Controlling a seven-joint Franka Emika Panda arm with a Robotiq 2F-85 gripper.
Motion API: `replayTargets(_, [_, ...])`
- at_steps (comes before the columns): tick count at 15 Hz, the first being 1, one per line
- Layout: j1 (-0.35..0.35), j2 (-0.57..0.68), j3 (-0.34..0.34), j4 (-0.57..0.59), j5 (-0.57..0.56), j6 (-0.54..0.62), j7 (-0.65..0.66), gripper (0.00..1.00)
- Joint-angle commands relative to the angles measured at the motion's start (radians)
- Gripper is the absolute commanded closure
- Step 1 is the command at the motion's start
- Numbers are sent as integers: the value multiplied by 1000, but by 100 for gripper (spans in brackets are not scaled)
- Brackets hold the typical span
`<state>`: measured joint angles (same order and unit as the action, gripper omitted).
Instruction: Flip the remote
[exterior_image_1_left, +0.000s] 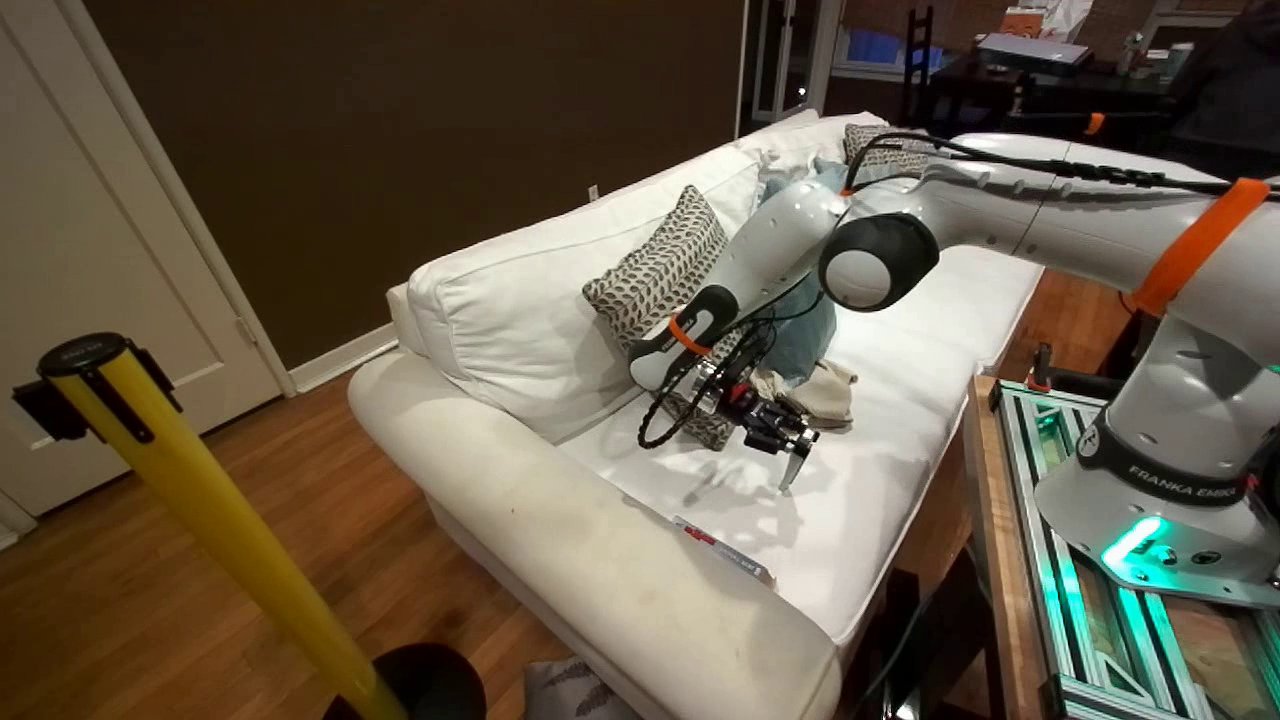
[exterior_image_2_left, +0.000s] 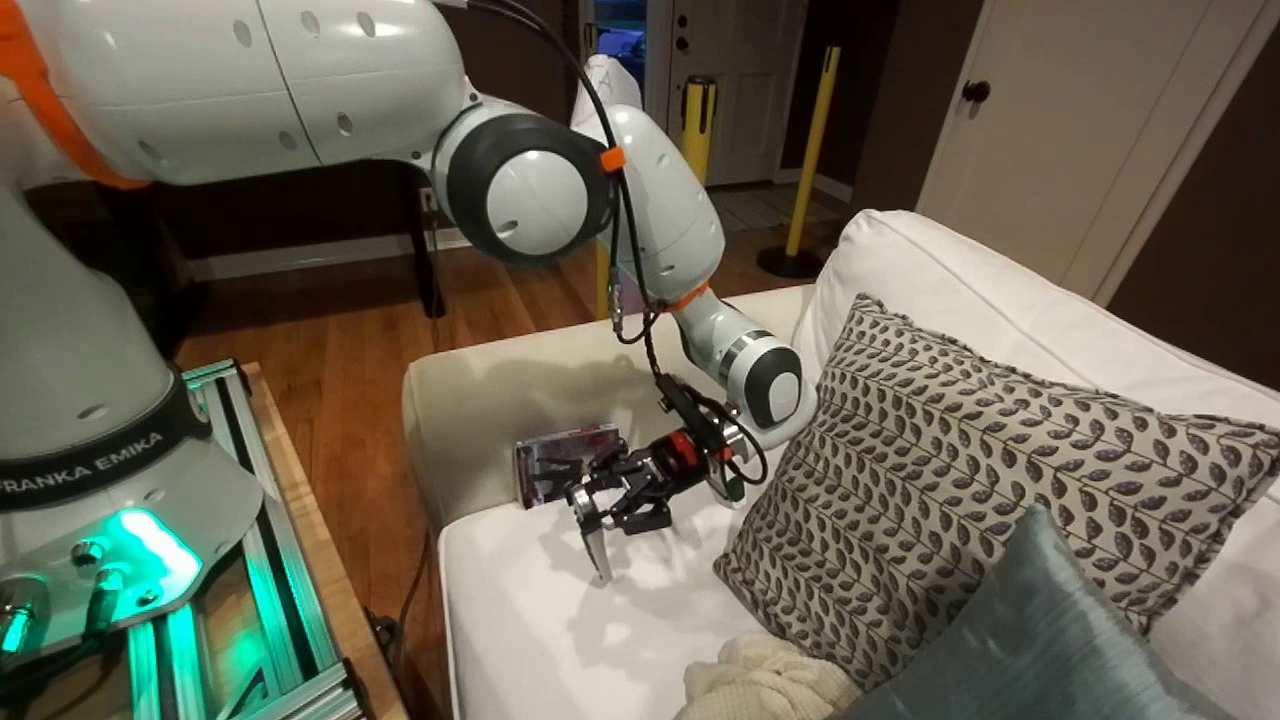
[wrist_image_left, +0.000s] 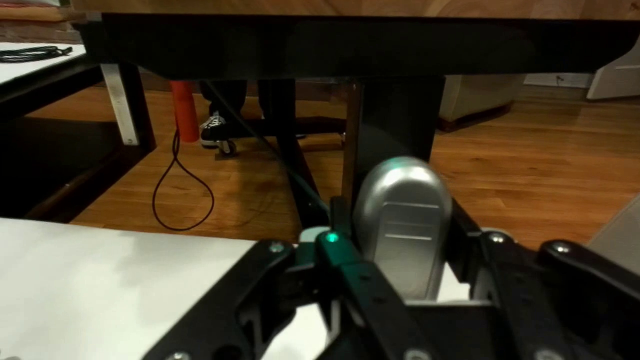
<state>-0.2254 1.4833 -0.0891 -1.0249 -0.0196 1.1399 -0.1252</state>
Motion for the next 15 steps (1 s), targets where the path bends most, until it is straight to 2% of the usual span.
replayTargets(1, [6, 17, 1, 16, -70, 2, -54, 29])
replayTargets(2, [5, 18, 0, 21, -82, -2, -58, 28])
replayTargets(3, [6, 17, 3, 26, -98, 12, -71, 23])
replayTargets(6, [2, 12, 12, 40, -118, 42, -98, 0])
replayTargets(11, [4, 4, 21, 52, -118, 94, -116, 0])
replayTargets(15, [2, 4, 33, 55, -102, 60, -130, 0])
